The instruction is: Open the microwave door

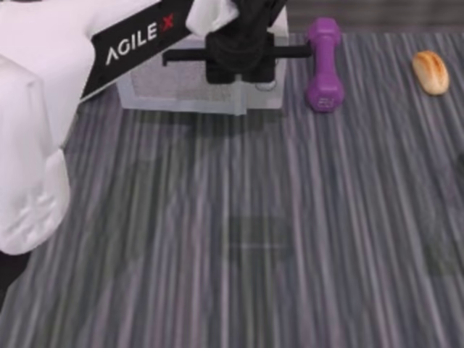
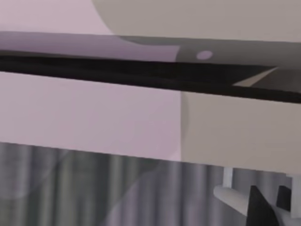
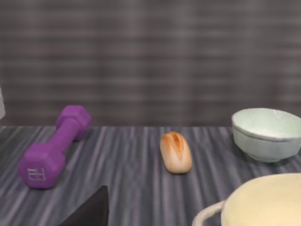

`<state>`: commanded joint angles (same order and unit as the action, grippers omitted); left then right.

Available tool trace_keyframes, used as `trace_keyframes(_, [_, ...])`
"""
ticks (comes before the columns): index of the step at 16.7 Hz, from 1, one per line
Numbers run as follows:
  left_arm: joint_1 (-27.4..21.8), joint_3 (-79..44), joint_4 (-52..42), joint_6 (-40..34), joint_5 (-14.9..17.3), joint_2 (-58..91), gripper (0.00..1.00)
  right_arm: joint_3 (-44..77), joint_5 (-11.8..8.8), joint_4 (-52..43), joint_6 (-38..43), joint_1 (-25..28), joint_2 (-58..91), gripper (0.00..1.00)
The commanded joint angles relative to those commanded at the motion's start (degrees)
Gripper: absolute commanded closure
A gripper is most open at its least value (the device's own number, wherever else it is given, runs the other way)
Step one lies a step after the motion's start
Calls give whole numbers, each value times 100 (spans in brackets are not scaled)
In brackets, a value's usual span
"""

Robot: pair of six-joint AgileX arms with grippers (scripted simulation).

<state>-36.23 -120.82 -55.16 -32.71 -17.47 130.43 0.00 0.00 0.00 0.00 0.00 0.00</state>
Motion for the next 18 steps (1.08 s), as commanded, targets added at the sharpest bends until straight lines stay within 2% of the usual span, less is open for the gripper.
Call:
trace_keyframes(14, [-39, 2, 10, -26, 34, 35, 100, 0, 0, 0, 0, 0, 0, 0])
trace_keyframes(18, [-10, 360, 192, 166, 97, -192, 100, 0, 0, 0, 0, 0, 0, 0])
